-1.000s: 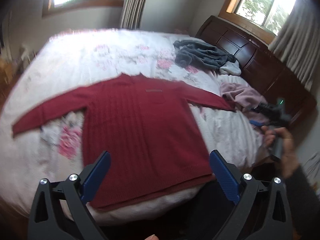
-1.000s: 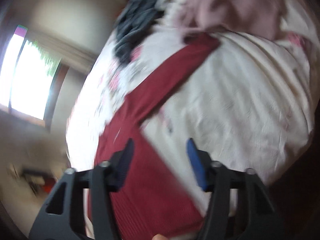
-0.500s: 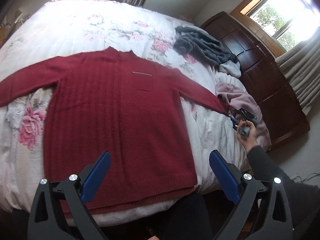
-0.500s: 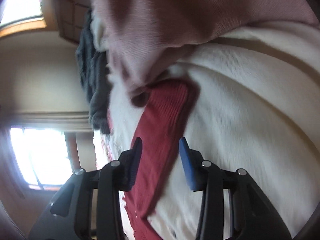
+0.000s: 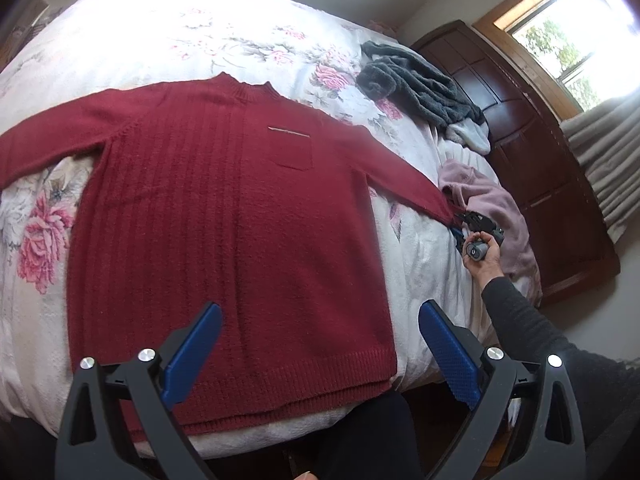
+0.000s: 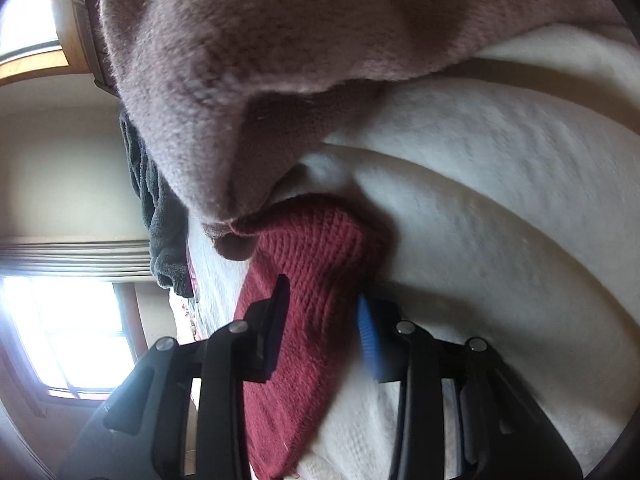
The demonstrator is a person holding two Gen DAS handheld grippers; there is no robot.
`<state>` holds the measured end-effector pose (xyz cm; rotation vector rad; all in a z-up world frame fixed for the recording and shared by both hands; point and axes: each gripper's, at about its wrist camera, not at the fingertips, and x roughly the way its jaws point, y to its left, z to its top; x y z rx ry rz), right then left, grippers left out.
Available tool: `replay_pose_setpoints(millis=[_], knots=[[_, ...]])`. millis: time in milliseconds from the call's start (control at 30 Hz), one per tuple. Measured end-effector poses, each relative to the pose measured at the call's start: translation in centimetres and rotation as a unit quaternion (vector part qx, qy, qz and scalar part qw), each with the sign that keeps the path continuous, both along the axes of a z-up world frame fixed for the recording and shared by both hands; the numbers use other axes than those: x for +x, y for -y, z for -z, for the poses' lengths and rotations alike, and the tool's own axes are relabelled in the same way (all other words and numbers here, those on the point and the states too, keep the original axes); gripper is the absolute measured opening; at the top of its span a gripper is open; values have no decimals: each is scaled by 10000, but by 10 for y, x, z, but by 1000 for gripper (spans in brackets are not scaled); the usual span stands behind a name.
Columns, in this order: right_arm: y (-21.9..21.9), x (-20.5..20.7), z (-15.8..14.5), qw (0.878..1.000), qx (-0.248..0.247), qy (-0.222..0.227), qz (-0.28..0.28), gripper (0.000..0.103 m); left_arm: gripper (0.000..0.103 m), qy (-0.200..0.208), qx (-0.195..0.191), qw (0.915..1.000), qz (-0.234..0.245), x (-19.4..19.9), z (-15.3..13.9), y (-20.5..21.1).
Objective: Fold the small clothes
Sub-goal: 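Lift the cuff with the right tool and fold the sleeve across the body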
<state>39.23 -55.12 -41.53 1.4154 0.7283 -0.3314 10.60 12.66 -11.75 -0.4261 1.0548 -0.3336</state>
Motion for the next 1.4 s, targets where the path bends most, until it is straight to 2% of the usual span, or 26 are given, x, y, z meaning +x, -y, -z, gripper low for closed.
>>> replay_pose_setpoints(millis=[33,133,333,433,500,567,700,867,1000,1133,1300,1400], knots=[[-3,-1,-3,10000,-34,-9,-12,20,99,-16,-44,10000,-53,0,0,-5],[-8,0,-20,9996,-255,93,-58,12,99,-19,-72,9998,-190,0,-1,-16],[-33,9,-94,9929,-1009,439,-461,11,99,139,-130,9991,-372,-5,-9,-39],[-55,22,-144,9839,-1466,697,-749,11,99,167,-203,9986,-460,-6,-14,-52],[-81,41,-181,9739,-1821,891,-1016,11,99,173,-264,9982,-511,-7,-16,-62],[-100,40,-216,9635,-2091,1098,-1259,11,99,176,-341,9975,-590,-6,-18,-74],[-159,63,-264,9405,-2572,1375,-1742,11,99,81,-484,9961,-732,-6,-16,-98],[-242,83,-308,9062,-3125,1578,-2373,10,99,228,-534,9945,-873,-9,-15,-124],[-316,90,-316,8776,-3460,1659,-2875,10,99,421,-726,9897,-1160,-7,-17,-153],[-383,101,-304,8463,-3758,1700,-3371,10,99,646,-728,9853,-1404,0,-18,-177],[-461,107,-265,8192,-3888,1519,-3932,10,99,754,-718,9850,-1376,15,-16,-188],[-505,107,-230,8038,-3905,1337,-4284,10,99,774,-671,9859,-1325,26,-13,-187]])
